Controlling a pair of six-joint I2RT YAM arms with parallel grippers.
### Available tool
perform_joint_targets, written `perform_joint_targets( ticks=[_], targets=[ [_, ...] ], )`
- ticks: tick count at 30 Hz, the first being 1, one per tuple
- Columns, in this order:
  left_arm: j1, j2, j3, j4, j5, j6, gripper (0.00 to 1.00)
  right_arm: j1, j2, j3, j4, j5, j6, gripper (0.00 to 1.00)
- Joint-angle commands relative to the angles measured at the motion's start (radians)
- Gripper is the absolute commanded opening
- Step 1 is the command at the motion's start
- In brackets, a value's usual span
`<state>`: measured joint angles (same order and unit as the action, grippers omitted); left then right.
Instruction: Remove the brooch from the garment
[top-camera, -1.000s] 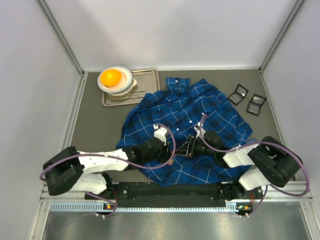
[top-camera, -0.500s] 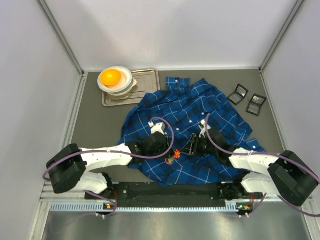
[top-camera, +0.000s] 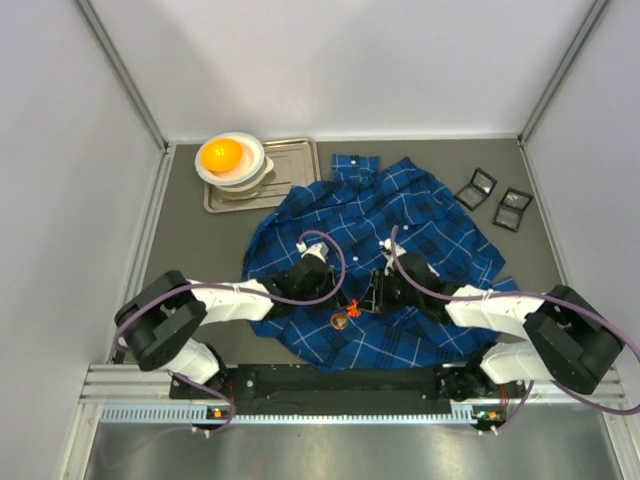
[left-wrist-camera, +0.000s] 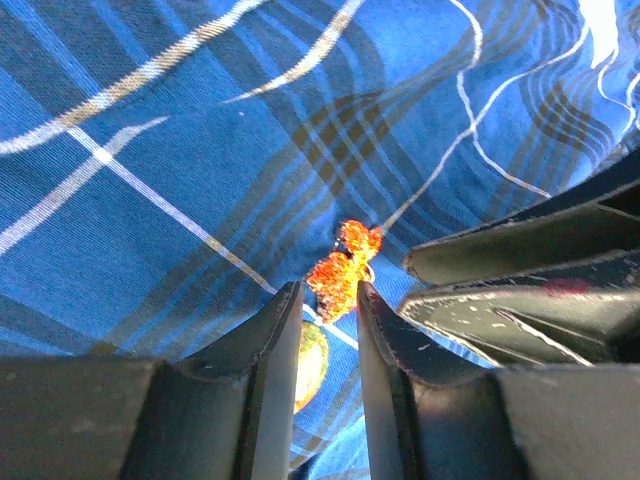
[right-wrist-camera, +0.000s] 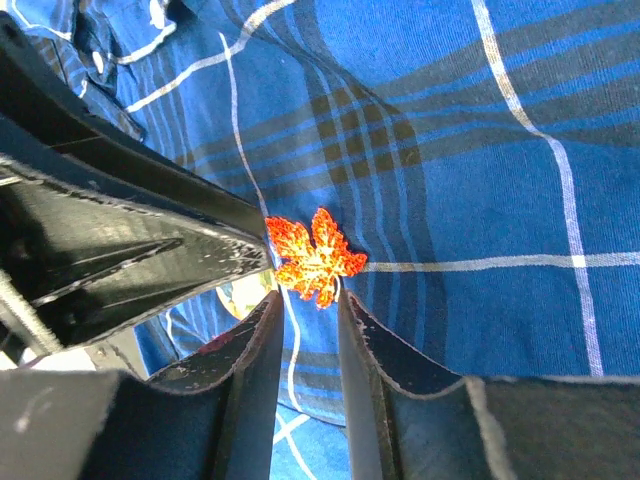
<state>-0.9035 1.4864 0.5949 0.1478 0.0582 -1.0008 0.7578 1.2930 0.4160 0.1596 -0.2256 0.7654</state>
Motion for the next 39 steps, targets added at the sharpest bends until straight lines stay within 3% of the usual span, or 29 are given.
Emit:
perform_joint_targets(
  ticks=[1,11,18,23,32,36,39],
  targets=[
    [0.014,0.029,0.014,0.088,0.051,0.007,0.34,0.015,0.005,0.047,-0.003,0.023,-0.021,0.29],
    [0.015,0.057,0.006,0.114,0.06,0.027,0.38,0.015,0.011,0.052,-0.026,0.037,-0.014,0.32],
    [0.015,0.067,0.017,0.09,0.045,0.047,0.28,0.002,0.003,0.04,-0.012,0.026,0.0,0.35],
    [0.015,0.081,0.003,0.079,0.037,0.05,0.18,-0.095,0.008,-0.011,0.104,-0.098,0.037,0.35],
    [0.015,0.078,-0.003,0.06,-0.006,0.102,0.18,-0.121,0.075,-0.011,0.166,-0.195,0.028,0.38],
    [0.015,0.061,0.009,0.035,-0.015,0.122,0.13,-0.121,0.068,-0.011,0.159,-0.192,0.022,0.38],
    [0.014,0.052,0.019,0.064,0.052,0.094,0.1,-0.109,0.051,-0.011,0.141,-0.175,0.017,0.38]
  ],
)
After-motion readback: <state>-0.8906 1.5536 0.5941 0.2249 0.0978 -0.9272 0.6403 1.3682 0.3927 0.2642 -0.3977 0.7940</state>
